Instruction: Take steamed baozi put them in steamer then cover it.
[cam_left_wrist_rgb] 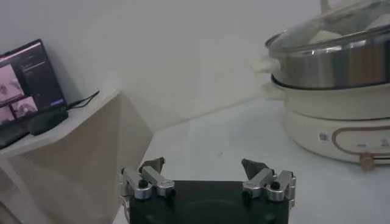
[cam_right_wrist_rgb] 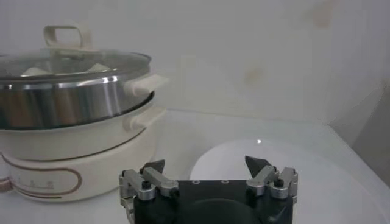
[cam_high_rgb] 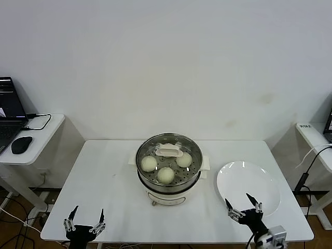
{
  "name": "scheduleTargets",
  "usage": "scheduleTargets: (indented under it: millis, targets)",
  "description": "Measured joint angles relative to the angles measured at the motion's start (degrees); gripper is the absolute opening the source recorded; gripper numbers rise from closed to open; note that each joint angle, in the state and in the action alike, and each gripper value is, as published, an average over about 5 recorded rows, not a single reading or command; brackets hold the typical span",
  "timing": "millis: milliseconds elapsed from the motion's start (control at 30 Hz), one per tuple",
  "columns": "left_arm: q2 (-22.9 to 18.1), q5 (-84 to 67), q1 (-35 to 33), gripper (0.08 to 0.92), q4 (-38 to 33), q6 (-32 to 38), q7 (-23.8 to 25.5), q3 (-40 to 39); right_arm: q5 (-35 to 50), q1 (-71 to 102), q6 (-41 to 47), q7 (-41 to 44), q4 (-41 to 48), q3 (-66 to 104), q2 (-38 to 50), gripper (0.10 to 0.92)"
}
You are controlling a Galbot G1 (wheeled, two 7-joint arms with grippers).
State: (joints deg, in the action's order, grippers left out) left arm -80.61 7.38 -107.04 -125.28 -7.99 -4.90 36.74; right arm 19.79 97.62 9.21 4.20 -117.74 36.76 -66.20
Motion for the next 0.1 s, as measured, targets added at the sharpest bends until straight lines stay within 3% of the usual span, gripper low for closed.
scheduleTargets:
  millis: [100]
  targets:
    - [-0.02, -0.02, -0.32, 0.823, -0.32, 0.06, 0.08, 0.02, -0.2, -0.12, 0.01, 0.14, 0.08, 0.01, -0.04, 0.823]
